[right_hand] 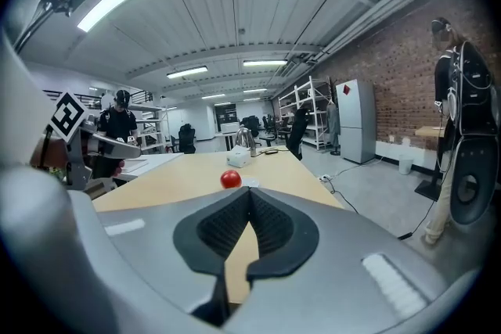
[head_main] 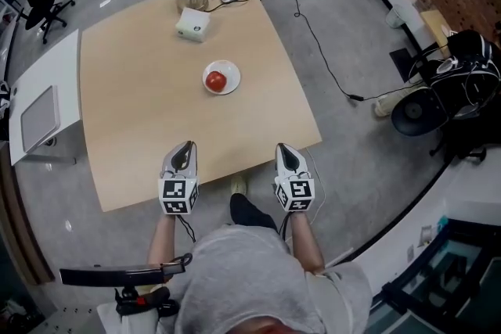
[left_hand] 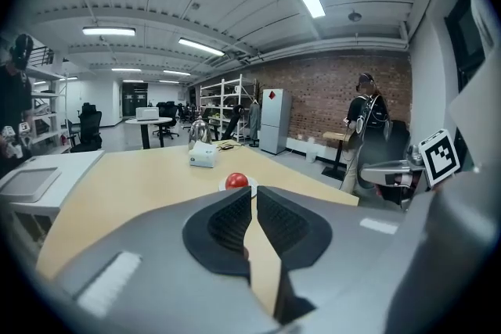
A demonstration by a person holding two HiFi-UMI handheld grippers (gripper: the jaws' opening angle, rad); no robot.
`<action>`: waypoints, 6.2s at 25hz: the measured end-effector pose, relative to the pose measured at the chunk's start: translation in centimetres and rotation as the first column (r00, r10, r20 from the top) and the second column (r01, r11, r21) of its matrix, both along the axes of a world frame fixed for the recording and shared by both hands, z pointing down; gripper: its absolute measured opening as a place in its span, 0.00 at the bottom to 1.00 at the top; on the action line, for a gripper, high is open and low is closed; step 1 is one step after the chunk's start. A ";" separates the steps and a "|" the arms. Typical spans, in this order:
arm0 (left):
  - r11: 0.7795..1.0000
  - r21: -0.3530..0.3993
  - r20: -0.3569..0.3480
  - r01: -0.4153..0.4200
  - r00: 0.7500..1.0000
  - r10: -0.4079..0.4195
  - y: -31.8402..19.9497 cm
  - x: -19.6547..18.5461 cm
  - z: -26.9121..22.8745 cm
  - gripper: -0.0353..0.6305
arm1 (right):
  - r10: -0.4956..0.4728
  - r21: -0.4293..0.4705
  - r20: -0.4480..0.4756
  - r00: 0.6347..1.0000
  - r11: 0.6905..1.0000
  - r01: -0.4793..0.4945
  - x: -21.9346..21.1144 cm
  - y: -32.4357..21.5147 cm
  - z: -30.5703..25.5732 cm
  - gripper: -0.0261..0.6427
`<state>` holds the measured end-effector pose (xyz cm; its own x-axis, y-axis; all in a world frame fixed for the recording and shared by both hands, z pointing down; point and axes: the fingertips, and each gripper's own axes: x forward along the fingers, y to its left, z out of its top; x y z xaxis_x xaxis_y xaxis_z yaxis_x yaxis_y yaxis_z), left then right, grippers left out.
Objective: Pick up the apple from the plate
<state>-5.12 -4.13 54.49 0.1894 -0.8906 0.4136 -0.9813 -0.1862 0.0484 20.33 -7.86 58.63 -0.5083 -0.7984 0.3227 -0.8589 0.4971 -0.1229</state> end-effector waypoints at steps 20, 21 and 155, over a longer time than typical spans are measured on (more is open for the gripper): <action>0.987 -0.109 0.097 -0.114 0.987 0.125 -14.4 1.2 6.4 0.38 | 0.052 -0.075 -0.004 0.999 0.996 -0.053 3.6 -5.5 3.2 0.05; 0.986 -0.116 0.098 -0.118 0.987 0.129 -15.0 1.3 6.8 0.39 | 0.060 -0.078 -0.004 0.998 0.995 -0.060 4.0 -5.7 3.4 0.05; 0.883 -0.115 0.149 0.455 0.887 -0.438 -6.3 -34.0 10.3 0.66 | -0.443 -0.179 -0.031 0.896 0.884 0.431 -28.8 -6.6 6.5 0.05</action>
<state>-39.09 -10.39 64.78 -0.2708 -0.7989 0.5371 -0.9589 0.2732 -0.0771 -8.51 -14.49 65.12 -0.7651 -0.4334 0.4762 -0.5686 0.8018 -0.1837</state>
